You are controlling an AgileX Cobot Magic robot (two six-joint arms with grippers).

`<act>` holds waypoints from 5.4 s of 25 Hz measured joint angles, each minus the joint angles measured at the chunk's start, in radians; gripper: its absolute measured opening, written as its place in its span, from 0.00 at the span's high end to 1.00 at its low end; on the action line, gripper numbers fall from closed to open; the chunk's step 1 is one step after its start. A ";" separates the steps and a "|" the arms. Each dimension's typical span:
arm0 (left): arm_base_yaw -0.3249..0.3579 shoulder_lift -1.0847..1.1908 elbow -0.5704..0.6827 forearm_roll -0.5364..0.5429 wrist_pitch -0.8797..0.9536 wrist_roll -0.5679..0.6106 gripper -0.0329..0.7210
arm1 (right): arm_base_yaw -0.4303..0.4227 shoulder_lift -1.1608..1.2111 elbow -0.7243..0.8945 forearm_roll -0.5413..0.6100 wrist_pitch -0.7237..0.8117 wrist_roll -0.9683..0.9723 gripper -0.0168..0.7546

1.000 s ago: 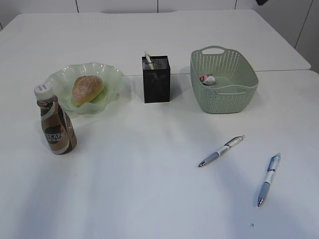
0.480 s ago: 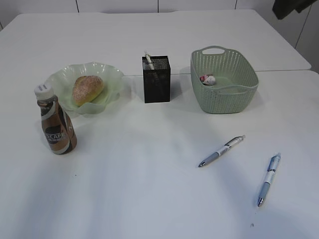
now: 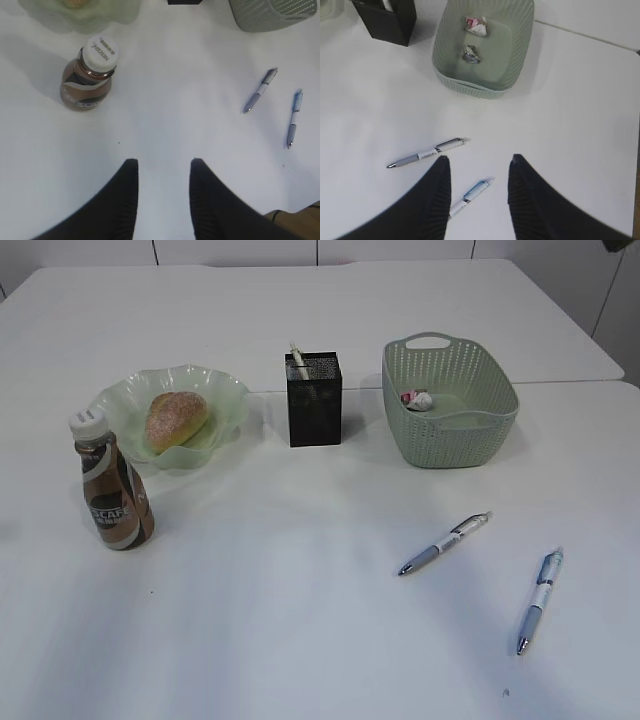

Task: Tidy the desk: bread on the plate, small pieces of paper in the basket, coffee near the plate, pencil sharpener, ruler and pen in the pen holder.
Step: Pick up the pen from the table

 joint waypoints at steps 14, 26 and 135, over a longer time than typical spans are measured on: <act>-0.078 0.000 0.000 -0.074 0.002 0.090 0.64 | 0.000 -0.191 0.017 -0.070 0.001 0.105 0.57; -0.217 0.006 0.000 -0.074 -0.050 0.117 0.64 | 0.000 -0.195 0.080 -0.198 0.003 0.167 0.57; -0.826 0.930 -0.533 -0.184 -0.620 0.530 0.45 | -0.402 -0.195 0.534 -0.190 -0.097 0.305 0.57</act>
